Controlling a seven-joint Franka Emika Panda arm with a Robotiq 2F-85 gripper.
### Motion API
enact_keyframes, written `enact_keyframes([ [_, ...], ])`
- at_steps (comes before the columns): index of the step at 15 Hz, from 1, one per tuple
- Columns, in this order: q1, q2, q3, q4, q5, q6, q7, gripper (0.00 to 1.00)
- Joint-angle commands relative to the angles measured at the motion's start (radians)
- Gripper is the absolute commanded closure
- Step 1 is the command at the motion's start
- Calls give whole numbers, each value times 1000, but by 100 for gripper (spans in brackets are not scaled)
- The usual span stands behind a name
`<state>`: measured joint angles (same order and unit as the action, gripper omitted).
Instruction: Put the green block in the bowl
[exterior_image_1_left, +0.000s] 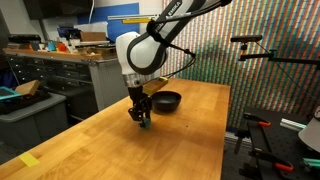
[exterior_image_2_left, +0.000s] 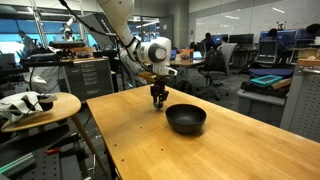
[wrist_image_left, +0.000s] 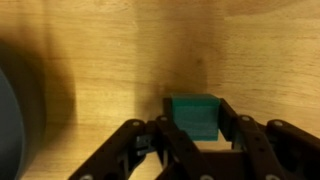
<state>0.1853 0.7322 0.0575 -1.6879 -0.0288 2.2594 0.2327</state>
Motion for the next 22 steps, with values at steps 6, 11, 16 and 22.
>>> enact_keyframes([
  [6, -17, -43, -23, 33, 6, -21, -21, 79],
  [11, -42, -94, -41, 10, 9, -11, -19, 79],
  [16, -69, -157, -54, -26, 9, 2, -11, 79],
  [22, -93, -236, -79, -104, 3, 16, -1, 79],
])
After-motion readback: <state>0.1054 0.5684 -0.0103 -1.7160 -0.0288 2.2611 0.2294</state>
